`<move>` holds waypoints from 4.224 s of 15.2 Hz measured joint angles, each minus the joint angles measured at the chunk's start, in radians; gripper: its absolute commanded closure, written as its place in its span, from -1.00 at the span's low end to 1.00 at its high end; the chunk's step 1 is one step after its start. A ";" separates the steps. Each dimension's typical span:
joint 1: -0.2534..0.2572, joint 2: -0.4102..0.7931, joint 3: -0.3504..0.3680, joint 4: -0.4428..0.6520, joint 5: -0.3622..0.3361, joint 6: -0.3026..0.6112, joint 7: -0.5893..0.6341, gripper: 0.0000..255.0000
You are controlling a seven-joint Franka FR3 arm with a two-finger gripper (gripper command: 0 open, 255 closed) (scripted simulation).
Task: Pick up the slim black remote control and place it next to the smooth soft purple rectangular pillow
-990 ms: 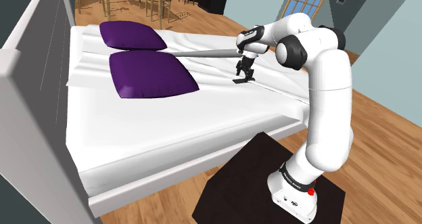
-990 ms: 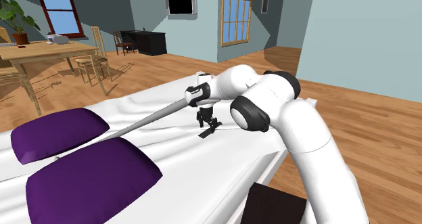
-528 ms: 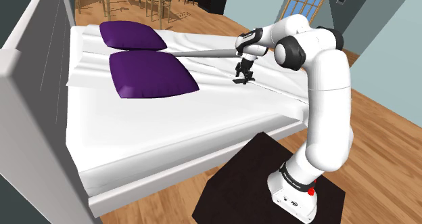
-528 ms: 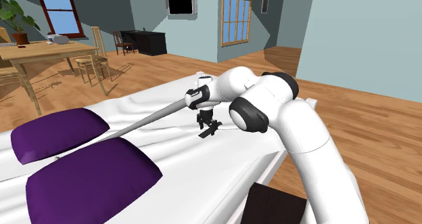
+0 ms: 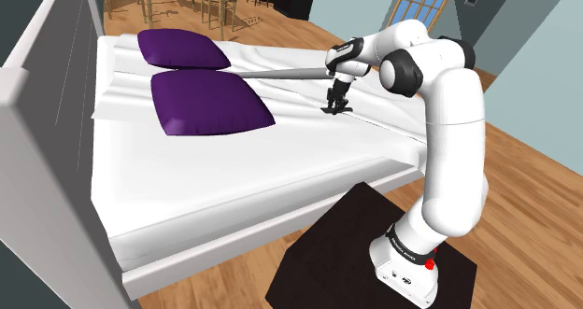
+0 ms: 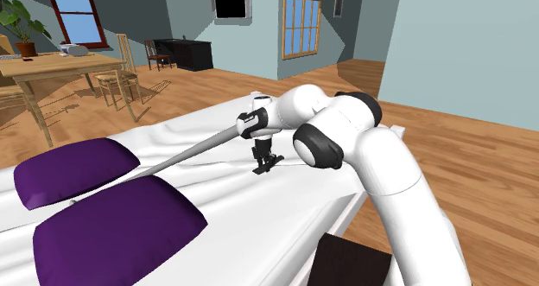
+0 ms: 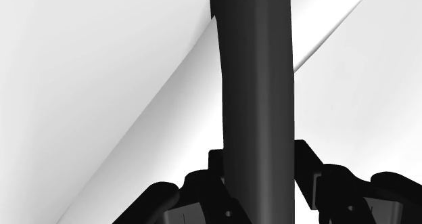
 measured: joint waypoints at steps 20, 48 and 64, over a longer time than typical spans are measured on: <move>0.014 -0.078 -0.040 0.081 -0.060 -0.157 0.035 1.00; 0.176 -0.300 -0.073 0.086 -0.202 -0.336 0.209 1.00; 0.472 -0.596 0.056 -0.230 -0.384 -0.241 0.646 1.00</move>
